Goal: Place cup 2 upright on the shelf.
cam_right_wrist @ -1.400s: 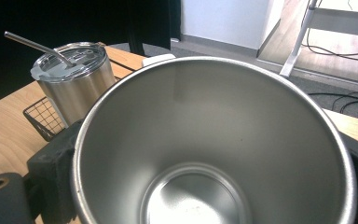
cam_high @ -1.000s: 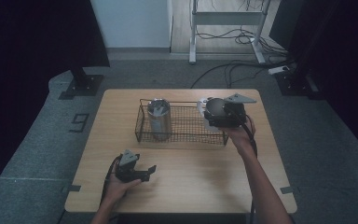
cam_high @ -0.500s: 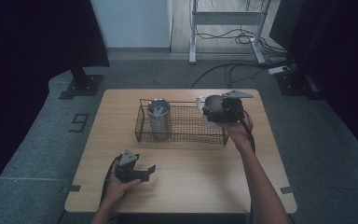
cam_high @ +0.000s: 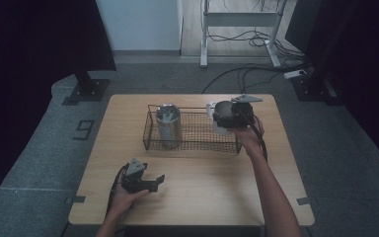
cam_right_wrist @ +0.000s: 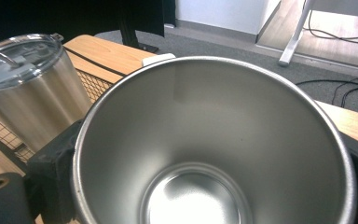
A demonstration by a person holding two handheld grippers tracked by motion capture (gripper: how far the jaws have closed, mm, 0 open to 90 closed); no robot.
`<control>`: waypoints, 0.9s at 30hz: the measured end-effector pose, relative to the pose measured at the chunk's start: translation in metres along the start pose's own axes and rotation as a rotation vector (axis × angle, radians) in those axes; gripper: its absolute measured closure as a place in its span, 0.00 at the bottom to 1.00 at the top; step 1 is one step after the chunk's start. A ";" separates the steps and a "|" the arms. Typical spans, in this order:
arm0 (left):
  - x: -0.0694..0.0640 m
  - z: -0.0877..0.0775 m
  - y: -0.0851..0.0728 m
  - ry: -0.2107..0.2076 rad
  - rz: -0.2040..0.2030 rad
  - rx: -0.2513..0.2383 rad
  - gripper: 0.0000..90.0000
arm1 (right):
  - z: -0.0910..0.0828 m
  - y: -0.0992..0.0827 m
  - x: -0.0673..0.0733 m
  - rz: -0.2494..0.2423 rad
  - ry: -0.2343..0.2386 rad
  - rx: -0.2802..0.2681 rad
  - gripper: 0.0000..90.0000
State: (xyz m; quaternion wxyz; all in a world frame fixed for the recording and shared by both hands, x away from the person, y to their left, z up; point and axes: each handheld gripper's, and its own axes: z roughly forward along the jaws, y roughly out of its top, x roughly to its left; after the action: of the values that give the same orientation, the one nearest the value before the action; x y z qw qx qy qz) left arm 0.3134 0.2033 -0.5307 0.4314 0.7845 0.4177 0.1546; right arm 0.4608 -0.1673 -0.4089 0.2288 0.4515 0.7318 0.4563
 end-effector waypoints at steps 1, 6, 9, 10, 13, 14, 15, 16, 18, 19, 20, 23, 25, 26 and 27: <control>0.000 0.000 0.000 0.000 0.000 0.000 0.11 | 0.002 -0.001 -0.001 -0.001 0.000 0.004 0.07; 0.000 0.000 0.000 0.002 0.001 0.001 0.11 | 0.009 -0.005 -0.002 0.001 0.001 0.013 0.07; 0.000 0.000 0.000 0.002 0.002 0.002 0.11 | 0.012 -0.008 -0.002 0.000 0.002 0.015 0.07; 0.000 0.000 0.000 0.002 0.003 0.003 0.12 | 0.013 -0.009 -0.002 0.001 0.001 0.019 0.07; 0.000 0.000 0.000 0.003 0.005 0.005 0.11 | 0.016 -0.012 -0.004 0.004 -0.004 0.027 0.07; -0.001 0.001 0.000 0.003 0.005 0.005 0.11 | 0.017 -0.013 -0.004 0.005 -0.004 0.029 0.07; 0.000 0.001 0.000 0.003 0.005 0.006 0.12 | 0.018 -0.014 -0.005 0.005 -0.005 0.029 0.07; 0.000 0.001 0.000 0.003 0.005 0.007 0.12 | 0.018 -0.014 -0.005 0.008 -0.006 0.031 0.07; 0.000 0.001 0.000 0.004 0.005 0.008 0.12 | 0.019 -0.016 -0.006 0.011 -0.007 0.036 0.07; 0.000 0.001 -0.001 0.004 0.005 0.009 0.12 | 0.020 -0.017 -0.007 0.010 -0.007 0.037 0.07; 0.000 0.001 -0.001 0.005 0.006 0.010 0.11 | 0.021 -0.018 -0.007 0.008 -0.008 0.038 0.07; 0.000 0.001 -0.001 0.004 0.008 0.012 0.11 | 0.023 -0.021 -0.008 0.010 -0.009 0.050 0.07; -0.001 0.001 -0.001 0.004 0.008 0.013 0.11 | 0.025 -0.022 -0.008 0.013 -0.010 0.059 0.07; 0.000 0.001 -0.001 0.006 0.008 0.013 0.12 | 0.025 -0.023 -0.009 0.016 -0.011 0.060 0.07; 0.000 0.001 -0.001 0.005 0.008 0.013 0.11 | 0.026 -0.023 -0.009 0.015 -0.010 0.063 0.07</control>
State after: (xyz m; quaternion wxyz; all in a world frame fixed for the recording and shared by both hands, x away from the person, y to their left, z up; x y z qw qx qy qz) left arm 0.3136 0.2025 -0.5320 0.4244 0.7886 0.4168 0.1556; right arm 0.4742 -0.1670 -0.4423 0.2149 0.4664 0.7411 0.4325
